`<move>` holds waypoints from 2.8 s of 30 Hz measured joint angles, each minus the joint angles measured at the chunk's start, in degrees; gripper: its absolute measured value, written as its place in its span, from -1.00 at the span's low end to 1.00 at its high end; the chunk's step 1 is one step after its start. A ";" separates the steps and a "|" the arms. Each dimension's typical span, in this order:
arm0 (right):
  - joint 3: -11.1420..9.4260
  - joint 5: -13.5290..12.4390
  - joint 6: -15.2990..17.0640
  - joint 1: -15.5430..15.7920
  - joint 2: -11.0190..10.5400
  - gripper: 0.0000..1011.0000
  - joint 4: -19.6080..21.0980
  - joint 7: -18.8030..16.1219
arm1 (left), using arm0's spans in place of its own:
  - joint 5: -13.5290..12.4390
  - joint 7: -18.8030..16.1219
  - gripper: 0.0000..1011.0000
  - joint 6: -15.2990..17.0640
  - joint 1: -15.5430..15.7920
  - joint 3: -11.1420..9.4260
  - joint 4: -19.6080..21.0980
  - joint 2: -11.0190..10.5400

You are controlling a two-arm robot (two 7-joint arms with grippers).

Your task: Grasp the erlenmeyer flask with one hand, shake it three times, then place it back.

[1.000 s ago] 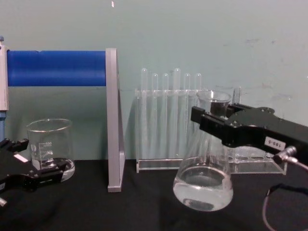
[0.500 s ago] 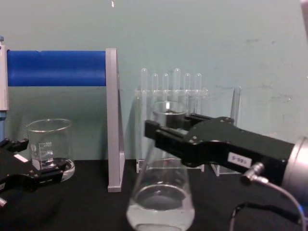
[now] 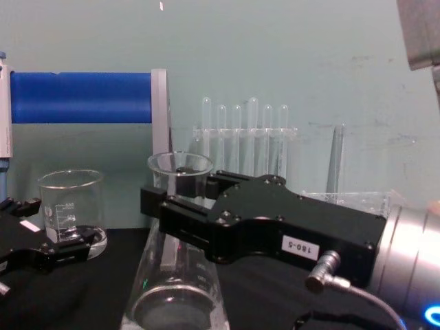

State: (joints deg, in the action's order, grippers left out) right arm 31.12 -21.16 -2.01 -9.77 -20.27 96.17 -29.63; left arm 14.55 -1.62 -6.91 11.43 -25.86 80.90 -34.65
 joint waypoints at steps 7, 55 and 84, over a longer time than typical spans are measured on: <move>-0.42 0.29 -0.09 -0.49 0.07 -0.10 -0.92 1.71 | 0.00 0.00 0.98 0.00 0.00 0.00 0.00 0.00; -17.38 7.39 -1.09 -1.21 4.90 -0.10 -9.02 15.09 | 0.00 0.00 0.98 0.00 0.00 0.00 0.00 0.00; -5.57 5.15 0.55 0.52 4.19 -0.10 -3.60 4.66 | 0.00 0.00 0.98 0.00 0.00 0.00 0.00 0.00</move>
State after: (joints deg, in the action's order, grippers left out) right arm 25.55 -16.01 -1.46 -9.25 -16.08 92.57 -24.96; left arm 14.55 -1.62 -6.91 11.43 -25.86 80.90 -34.65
